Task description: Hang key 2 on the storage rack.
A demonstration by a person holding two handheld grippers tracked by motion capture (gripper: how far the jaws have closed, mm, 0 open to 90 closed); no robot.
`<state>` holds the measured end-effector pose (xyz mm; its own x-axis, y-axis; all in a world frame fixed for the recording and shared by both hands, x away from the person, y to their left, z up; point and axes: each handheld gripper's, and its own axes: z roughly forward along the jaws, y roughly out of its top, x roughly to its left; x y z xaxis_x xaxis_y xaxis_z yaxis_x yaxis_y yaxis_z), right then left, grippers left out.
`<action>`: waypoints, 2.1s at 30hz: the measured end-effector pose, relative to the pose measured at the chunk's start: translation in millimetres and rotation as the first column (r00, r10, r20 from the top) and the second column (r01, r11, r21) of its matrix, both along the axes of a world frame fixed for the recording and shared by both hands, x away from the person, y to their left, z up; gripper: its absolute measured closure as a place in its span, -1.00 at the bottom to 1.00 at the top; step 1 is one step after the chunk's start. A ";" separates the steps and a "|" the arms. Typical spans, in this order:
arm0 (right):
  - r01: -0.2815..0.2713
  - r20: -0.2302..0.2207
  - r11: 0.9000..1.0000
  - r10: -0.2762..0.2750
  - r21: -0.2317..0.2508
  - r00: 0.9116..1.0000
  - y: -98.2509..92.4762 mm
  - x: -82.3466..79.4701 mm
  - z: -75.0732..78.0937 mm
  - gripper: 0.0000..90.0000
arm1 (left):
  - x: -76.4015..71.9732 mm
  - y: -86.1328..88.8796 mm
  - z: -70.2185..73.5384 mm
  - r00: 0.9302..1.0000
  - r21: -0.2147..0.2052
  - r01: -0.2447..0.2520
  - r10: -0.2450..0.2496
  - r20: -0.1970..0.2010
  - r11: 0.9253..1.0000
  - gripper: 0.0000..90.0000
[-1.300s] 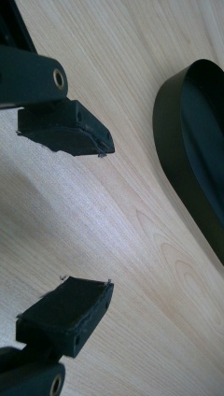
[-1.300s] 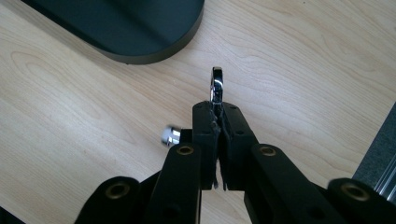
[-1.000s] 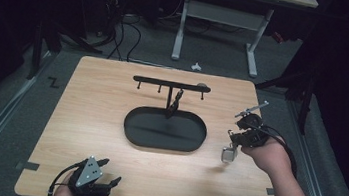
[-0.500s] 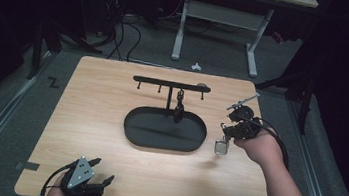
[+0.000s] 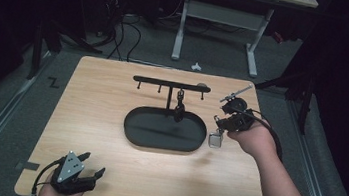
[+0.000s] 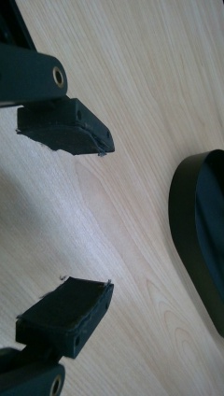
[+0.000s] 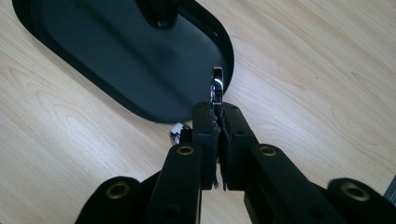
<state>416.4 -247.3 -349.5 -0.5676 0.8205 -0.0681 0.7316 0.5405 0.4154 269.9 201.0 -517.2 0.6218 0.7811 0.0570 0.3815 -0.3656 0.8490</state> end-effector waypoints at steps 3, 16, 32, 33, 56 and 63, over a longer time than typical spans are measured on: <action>-0.008 0.005 1.000 0.008 -0.001 1.000 4.5 2.5 2.5 0.92 | -0.3 1.1 0.2 1.000 0.001 0.001 -0.001 0.000 1.000 -0.38; -0.033 0.027 0.999 0.033 0.000 0.999 26.5 17.0 15.4 0.92 | -2.2 1.3 -0.4 1.000 -0.003 0.007 -0.007 -0.008 1.000 -0.39; -0.045 0.041 0.999 0.045 0.007 0.998 45.1 32.7 24.1 0.92 | -4.6 0.5 -1.2 1.000 -0.002 0.013 -0.013 -0.012 1.000 -0.39; -0.046 0.040 0.999 0.045 0.011 0.998 45.2 34.2 23.8 0.91 | -4.6 0.9 -0.9 1.000 -0.001 0.015 -0.015 -0.017 1.000 -0.39; -0.023 0.052 0.999 0.022 0.029 0.998 38.7 54.9 14.0 0.88 | -4.9 -1.7 -2.5 0.999 0.002 0.034 -0.034 -0.024 0.999 -0.39; 0.020 0.075 1.000 -0.019 -0.017 0.997 39.5 59.9 7.4 0.69 | -4.8 -1.6 -2.6 0.999 0.004 0.039 -0.039 -0.029 0.999 -0.39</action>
<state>476.3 -207.7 -342.1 -0.5444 0.8295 -0.1250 0.7090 0.5346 0.4600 265.1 199.4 -519.8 0.6531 0.7561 0.0423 0.3912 -0.3847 0.8361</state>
